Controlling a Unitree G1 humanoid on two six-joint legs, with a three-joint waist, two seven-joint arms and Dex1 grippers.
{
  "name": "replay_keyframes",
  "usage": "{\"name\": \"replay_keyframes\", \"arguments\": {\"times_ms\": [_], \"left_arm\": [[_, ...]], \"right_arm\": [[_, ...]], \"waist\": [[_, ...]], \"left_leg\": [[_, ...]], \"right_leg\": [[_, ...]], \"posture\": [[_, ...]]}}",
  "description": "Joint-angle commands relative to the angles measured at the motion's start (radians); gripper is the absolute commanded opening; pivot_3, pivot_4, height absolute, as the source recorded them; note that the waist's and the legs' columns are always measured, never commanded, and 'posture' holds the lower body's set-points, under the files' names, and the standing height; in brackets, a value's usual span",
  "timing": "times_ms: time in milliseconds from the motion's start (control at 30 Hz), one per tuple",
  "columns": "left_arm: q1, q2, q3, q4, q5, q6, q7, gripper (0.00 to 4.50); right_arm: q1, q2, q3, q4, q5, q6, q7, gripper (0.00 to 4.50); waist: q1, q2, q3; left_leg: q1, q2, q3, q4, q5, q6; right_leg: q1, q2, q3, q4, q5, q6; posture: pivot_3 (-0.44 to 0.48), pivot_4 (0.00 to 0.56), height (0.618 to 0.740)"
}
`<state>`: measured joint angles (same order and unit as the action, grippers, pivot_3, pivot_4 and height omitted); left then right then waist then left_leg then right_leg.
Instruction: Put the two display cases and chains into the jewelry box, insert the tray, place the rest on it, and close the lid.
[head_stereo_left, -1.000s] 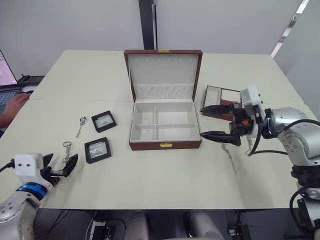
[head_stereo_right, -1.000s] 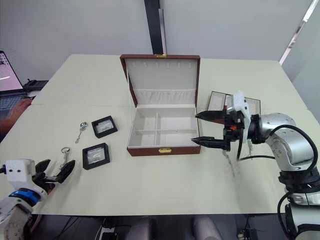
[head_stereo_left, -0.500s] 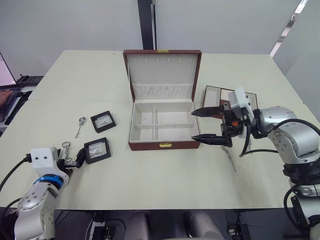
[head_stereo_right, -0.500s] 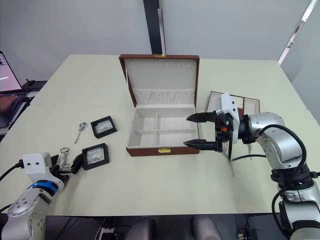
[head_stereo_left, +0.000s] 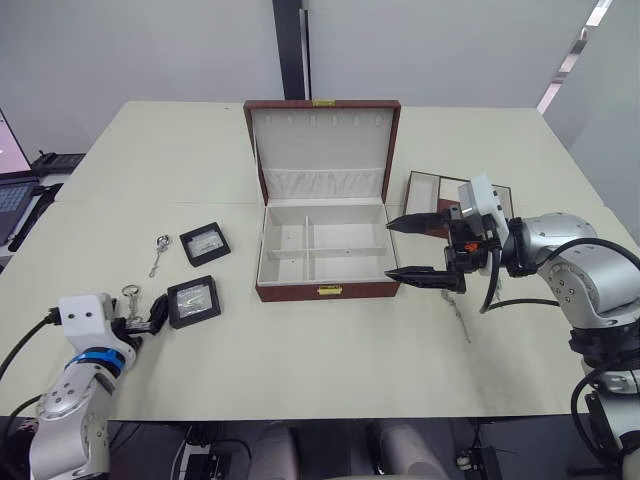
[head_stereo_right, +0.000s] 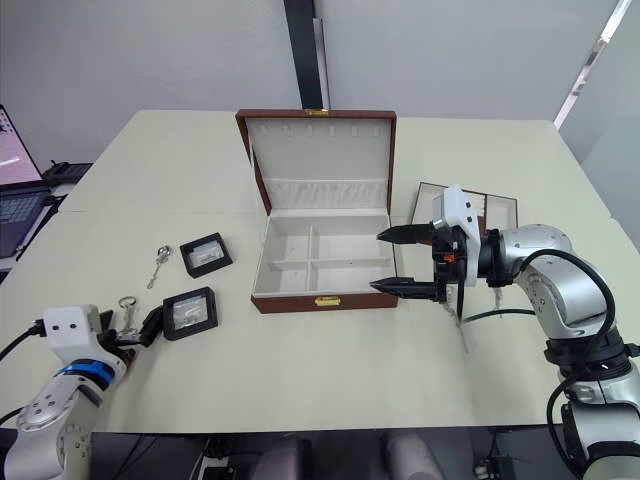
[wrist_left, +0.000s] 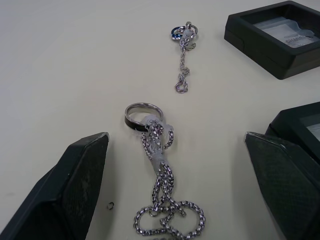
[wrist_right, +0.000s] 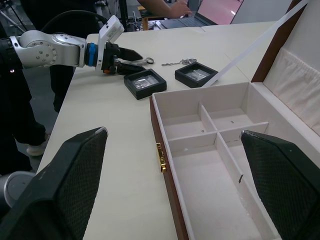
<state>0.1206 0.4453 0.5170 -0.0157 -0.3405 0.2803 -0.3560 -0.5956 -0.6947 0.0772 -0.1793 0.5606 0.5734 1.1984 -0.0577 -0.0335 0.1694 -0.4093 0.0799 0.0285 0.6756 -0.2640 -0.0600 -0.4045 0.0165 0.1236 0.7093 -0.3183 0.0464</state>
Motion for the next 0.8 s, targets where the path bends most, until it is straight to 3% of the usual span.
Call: {"name": "replay_keyframes", "arguments": {"times_ms": [33, 500, 800], "left_arm": [[0.022, 0.013, 0.034, 0.044, 0.0, 0.028, 0.026, 4.11], [0.032, -0.001, 0.056, 0.086, -0.061, 0.055, 0.015, 0.02], [0.033, -0.011, 0.077, 0.067, -0.105, 0.03, 0.001, 0.02]], "right_arm": [[-0.002, -0.014, -0.023, -0.014, 0.001, -0.011, 0.0, 4.5], [-0.01, -0.031, -0.025, -0.004, -0.001, -0.011, 0.008, 4.5], [-0.024, -0.029, -0.031, 0.005, 0.006, -0.013, 0.009, 4.5]], "waist": [[0.0, 0.0, 0.0], [-0.006, 0.001, 0.0], [-0.008, 0.001, 0.0]], "left_leg": [[0.0, 0.0, 0.0, 0.0, 0.0, 0.0], [0.001, 0.0, 0.001, 0.0, 0.0, 0.0], [0.001, 0.0, 0.001, 0.0, 0.0, 0.0]], "right_leg": [[0.0, 0.0, 0.0, 0.0, 0.0, 0.0], [0.0, 0.0, 0.001, 0.0, 0.0, 0.0], [0.0, 0.0, 0.001, 0.0, 0.0, 0.0]], "posture": [[0.0, 0.15, 0.74], [0.0, 0.15, 0.74], [0.0, 0.15, 0.74]]}}
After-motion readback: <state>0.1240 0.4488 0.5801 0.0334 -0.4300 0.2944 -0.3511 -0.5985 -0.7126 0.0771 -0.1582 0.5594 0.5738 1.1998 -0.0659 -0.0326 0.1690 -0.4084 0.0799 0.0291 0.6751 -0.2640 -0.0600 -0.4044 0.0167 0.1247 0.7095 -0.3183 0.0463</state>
